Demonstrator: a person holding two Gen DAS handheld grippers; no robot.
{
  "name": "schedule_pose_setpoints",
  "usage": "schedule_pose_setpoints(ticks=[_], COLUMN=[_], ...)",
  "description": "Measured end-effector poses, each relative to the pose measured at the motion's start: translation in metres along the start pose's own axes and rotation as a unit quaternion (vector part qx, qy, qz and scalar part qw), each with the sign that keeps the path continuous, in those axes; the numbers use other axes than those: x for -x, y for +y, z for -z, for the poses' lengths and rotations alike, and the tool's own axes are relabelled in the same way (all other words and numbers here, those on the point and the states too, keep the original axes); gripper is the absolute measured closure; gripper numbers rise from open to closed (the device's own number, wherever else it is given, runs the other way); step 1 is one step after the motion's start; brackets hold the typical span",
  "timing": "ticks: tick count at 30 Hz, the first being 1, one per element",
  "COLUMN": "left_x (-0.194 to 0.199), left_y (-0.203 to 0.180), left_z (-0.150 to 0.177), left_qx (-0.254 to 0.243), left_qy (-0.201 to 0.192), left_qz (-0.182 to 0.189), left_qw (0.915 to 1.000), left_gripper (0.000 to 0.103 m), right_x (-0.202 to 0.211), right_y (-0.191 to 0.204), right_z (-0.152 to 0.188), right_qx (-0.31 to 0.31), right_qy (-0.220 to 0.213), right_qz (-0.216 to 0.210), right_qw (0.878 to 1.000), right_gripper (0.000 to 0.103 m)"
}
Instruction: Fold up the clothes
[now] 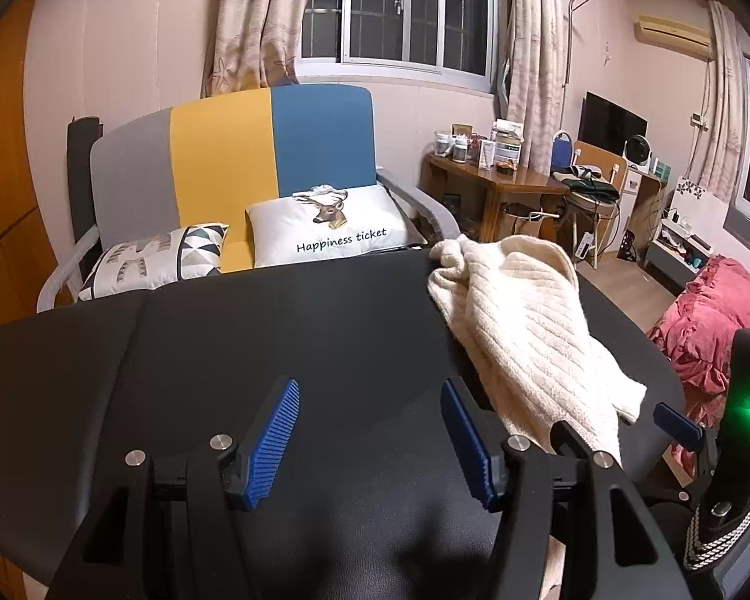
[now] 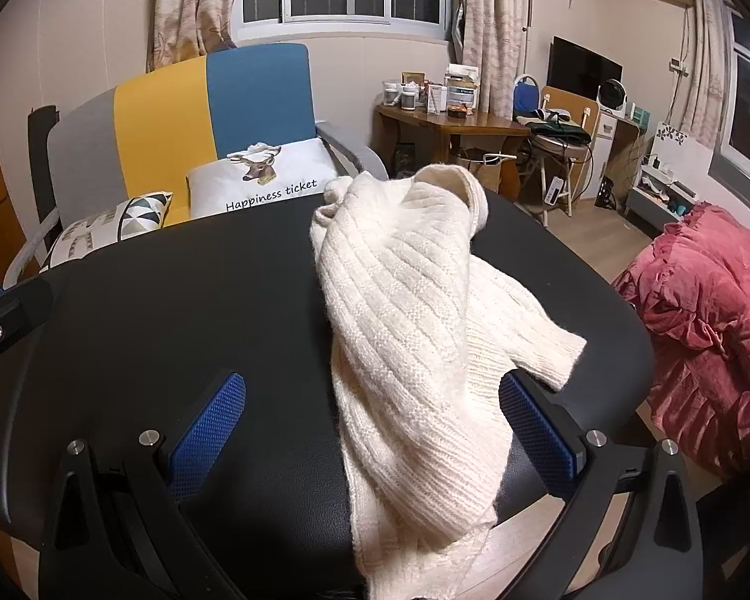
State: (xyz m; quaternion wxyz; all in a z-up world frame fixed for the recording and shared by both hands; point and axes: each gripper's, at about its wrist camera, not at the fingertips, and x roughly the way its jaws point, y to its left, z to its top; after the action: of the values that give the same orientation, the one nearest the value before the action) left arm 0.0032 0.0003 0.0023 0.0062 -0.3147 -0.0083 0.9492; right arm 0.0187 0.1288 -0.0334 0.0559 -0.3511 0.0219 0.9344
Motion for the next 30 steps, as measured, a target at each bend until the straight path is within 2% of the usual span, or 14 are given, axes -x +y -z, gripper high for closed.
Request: schedule_pose_setpoints(ticks=[3, 5, 9, 13, 14, 17, 22, 30], left_x=[0.008, 0.001, 0.006, -0.001, -0.003, -0.007, -0.014, -0.025], left_y=[0.0, 0.0, -0.001, -0.005, -0.007, -0.005, -0.012, 0.003], left_z=[0.003, 0.003, 0.008, 0.017, 0.02, 0.03, 0.037, 0.039], left_qx=[-0.007, 0.001, -0.016, -0.035, -0.037, -0.019, -0.027, 0.004], left_qy=[-0.007, 0.007, -0.009, 0.008, 0.014, 0.038, 0.052, 0.084], left_qz=[-0.003, 0.002, -0.015, -0.024, -0.018, 0.035, 0.028, 0.035], left_qw=[0.9999, 1.0, 0.9997, 0.999, 0.9991, 0.9985, 0.9979, 0.9958], left_gripper=[0.042, 0.042, 0.041, 0.041, 0.041, 0.041, 0.041, 0.041], right_x=[0.002, 0.003, 0.008, 0.005, 0.005, 0.005, 0.003, 0.005], right_y=[0.0, 0.001, -0.002, -0.003, -0.003, -0.004, -0.007, -0.005], right_z=[0.0, 0.0, -0.001, 0.002, 0.001, 0.001, 0.001, 0.004], right_qx=[-0.002, -0.003, -0.012, -0.015, -0.016, -0.017, -0.02, -0.02], right_qy=[-0.005, -0.008, -0.016, -0.014, -0.014, -0.016, -0.018, -0.019], right_qz=[0.001, 0.002, 0.004, 0.006, 0.007, 0.009, 0.01, 0.009], right_qw=[1.0, 1.0, 1.0, 1.0, 1.0, 1.0, 1.0, 1.0], right_gripper=[0.0, 0.0, 0.0, 0.0, 0.0, 0.0, 0.0, 0.0])
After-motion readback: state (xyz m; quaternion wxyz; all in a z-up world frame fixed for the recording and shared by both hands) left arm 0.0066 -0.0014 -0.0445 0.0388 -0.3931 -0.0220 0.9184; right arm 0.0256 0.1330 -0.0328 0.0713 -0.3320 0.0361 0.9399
